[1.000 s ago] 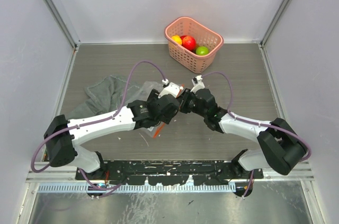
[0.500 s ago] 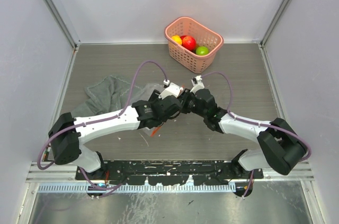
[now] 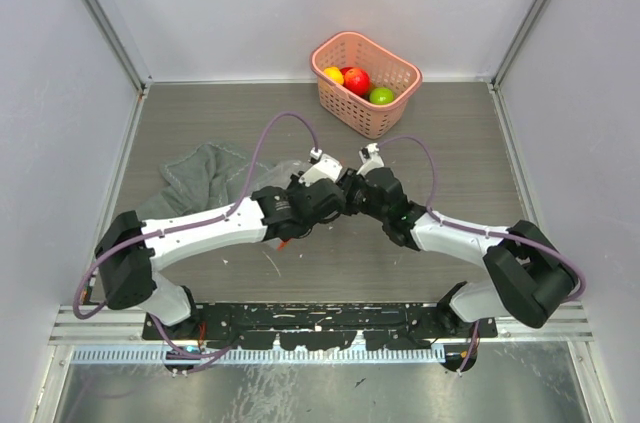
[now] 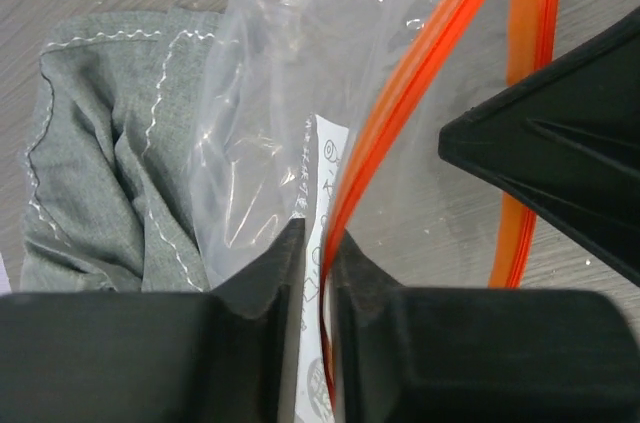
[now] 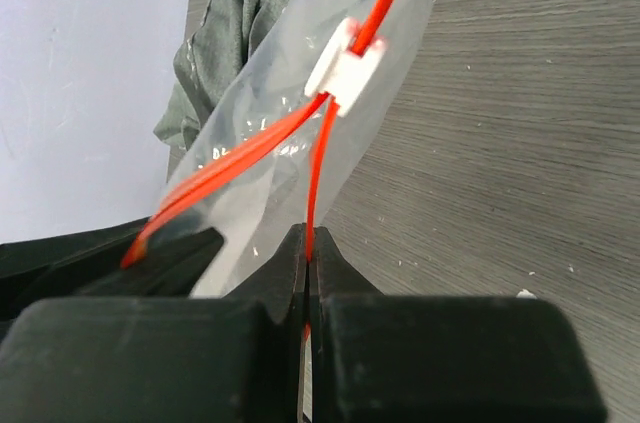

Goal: Place the food in the zip-top bag and seal the zipper
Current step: Open the zipper of the food storage bag at the center of the board.

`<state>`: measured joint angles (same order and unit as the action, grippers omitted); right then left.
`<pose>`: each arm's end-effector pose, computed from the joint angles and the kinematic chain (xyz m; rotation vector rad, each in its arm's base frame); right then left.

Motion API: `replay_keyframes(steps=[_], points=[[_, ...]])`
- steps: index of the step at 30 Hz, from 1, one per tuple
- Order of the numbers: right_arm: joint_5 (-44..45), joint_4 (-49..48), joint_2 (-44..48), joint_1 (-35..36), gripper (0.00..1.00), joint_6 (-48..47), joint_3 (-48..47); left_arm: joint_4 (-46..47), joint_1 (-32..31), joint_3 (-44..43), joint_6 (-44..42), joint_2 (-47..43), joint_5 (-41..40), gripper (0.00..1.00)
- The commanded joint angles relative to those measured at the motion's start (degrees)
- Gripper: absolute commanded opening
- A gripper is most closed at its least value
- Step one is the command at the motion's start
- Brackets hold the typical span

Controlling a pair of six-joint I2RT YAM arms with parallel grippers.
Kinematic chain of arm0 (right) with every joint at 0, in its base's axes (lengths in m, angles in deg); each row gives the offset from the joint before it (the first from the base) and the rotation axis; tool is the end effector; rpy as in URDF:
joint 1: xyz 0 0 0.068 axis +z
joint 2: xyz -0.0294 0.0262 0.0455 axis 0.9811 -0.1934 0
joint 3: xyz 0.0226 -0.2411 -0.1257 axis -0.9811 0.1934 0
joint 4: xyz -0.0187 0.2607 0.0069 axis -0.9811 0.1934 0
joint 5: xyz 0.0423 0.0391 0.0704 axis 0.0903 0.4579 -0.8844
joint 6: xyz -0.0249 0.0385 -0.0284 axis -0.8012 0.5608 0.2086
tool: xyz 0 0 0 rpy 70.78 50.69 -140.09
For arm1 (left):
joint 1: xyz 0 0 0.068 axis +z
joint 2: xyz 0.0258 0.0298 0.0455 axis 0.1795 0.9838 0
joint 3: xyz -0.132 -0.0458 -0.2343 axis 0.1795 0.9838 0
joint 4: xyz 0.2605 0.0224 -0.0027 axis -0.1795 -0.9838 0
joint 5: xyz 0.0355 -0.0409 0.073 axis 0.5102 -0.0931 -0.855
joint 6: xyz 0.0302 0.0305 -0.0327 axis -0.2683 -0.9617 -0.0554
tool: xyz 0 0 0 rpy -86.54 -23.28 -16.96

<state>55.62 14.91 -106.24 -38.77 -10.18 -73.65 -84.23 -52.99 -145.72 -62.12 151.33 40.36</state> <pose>0.2137 0.1861 0.2048 0.1325 2.1055 1.1749 0.1644 -0.2723 0.2649 0.5904 2.1712 0.2478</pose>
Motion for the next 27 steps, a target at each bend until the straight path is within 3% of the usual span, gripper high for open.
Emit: replay_keyframes(steps=[1, 3, 13, 19, 27], points=[[1.35, 1.82, -1.06, 0.4, 0.01, -1.34, -4.65, -3.34, -0.14, -4.21, -0.66, -4.85, -4.24, 0.11], [0.48, 4.58, -2.13, 0.41, 0.01, -2.14, -6.85, -5.97, -0.05, -5.98, -0.45, -4.88, -5.17, 0.0], [4.55, 24.21, -7.32, 0.37, 0.01, -9.27, -20.57, -22.41, 4.71, -18.81, -1.96, 0.56, -12.91, 0.0], [9.25, 32.27, -11.03, 0.27, 0.0, -14.46, -28.02, -18.57, 8.7, -20.49, -7.82, 0.75, -10.63, 0.0], [12.39, 32.53, -13.15, -0.52, 0.01, -18.49, -26.83, -6.45, 15.06, -12.23, -11.63, -4.79, 3.65, 0.0]])
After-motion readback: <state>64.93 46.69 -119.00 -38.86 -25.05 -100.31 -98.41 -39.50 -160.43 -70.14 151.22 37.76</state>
